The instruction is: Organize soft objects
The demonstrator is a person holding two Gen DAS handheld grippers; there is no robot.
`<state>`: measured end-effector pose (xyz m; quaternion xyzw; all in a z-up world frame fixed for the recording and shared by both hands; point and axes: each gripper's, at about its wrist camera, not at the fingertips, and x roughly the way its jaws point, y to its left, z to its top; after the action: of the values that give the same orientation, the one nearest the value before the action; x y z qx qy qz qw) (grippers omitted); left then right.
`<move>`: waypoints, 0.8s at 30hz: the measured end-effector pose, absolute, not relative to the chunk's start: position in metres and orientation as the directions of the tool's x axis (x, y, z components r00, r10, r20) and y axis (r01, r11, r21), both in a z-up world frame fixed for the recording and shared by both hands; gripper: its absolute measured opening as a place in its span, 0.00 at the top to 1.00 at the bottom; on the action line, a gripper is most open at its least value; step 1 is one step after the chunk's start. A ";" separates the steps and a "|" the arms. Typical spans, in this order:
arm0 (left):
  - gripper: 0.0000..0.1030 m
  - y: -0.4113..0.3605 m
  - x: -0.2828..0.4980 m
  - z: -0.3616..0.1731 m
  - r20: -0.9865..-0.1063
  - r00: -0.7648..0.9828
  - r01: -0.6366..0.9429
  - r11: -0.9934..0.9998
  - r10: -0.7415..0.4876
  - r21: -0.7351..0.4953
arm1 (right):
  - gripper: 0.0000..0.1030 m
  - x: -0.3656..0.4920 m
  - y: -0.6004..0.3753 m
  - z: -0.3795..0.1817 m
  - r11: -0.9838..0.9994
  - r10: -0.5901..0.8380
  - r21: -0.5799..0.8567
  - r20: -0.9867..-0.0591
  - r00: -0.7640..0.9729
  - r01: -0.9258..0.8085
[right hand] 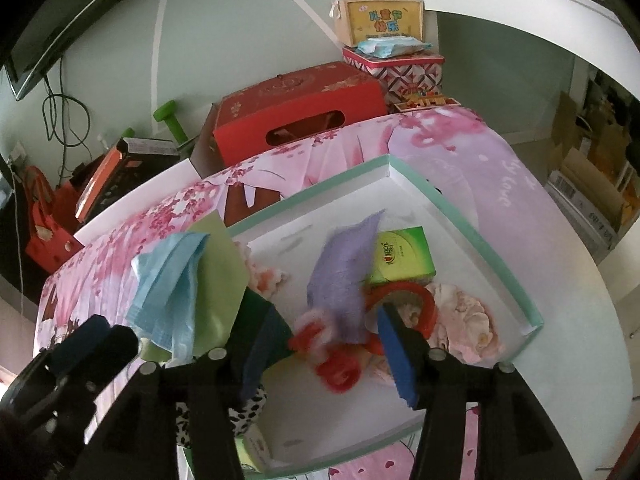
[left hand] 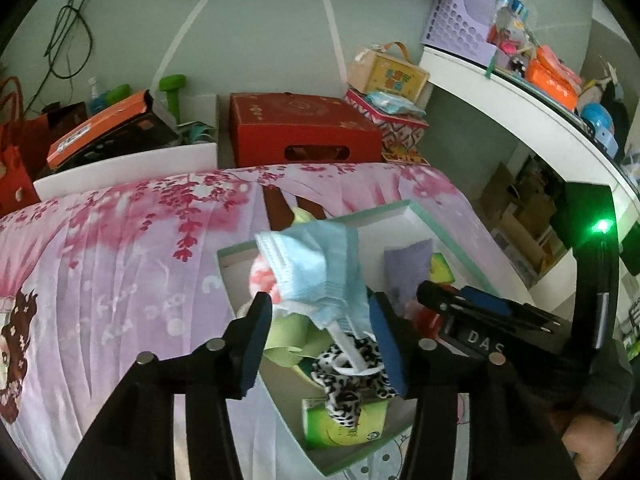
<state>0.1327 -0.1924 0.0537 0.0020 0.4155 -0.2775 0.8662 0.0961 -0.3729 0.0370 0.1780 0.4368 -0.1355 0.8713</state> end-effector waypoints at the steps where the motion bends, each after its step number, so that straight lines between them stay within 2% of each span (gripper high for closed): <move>1: 0.44 -0.189 0.134 0.054 -0.722 0.505 0.470 0.852 -0.472 -0.228 | 0.44 0.096 -0.373 0.037 0.901 -0.081 0.190 -0.810 0.581 0.391; 6: 0.36 -0.172 0.138 0.056 -0.721 0.513 0.416 0.870 -0.466 -0.266 | 0.32 0.098 -0.374 0.034 0.901 -0.082 0.184 -0.818 0.570 0.394; 7: 0.29 -0.168 0.139 0.056 -0.725 0.517 0.400 0.877 -0.454 -0.264 | 0.30 0.098 -0.374 0.034 0.900 -0.083 0.183 -0.818 0.569 0.394; 8: 0.22 -0.164 0.141 0.054 -0.733 0.528 0.375 0.892 -0.429 -0.251 | 0.23 0.098 -0.374 0.034 0.900 -0.085 0.181 -0.819 0.567 0.397; 9: 0.19 -0.161 0.143 0.053 -0.738 0.535 0.361 0.901 -0.411 -0.240 | 0.15 0.098 -0.374 0.033 0.899 -0.089 0.179 -0.820 0.566 0.400; 10: 0.16 -0.158 0.145 0.051 -0.745 0.545 0.339 0.914 -0.385 -0.224 | 0.12 0.098 -0.375 0.032 0.898 -0.092 0.177 -0.820 0.565 0.402; 12: 0.15 -0.149 0.151 0.043 -0.772 0.549 0.277 0.941 -0.321 -0.194 | 0.01 0.098 -0.376 0.031 0.897 -0.102 0.169 -0.822 0.561 0.410; 18: 0.15 -0.129 0.166 0.010 -0.853 0.495 0.140 0.984 -0.163 -0.107 | 0.00 0.097 -0.382 0.028 0.886 -0.121 0.160 -0.826 0.550 0.436; 24: 0.14 -0.121 0.170 0.003 -0.863 0.484 0.105 0.989 -0.146 -0.108 | 0.00 0.094 -0.385 0.029 0.874 -0.143 0.157 -0.821 0.553 0.460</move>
<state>0.1696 -0.1207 0.0032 -0.0204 0.5026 -0.0727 0.8612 0.0944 -0.3853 0.0286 0.1803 0.4395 -0.1747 0.8625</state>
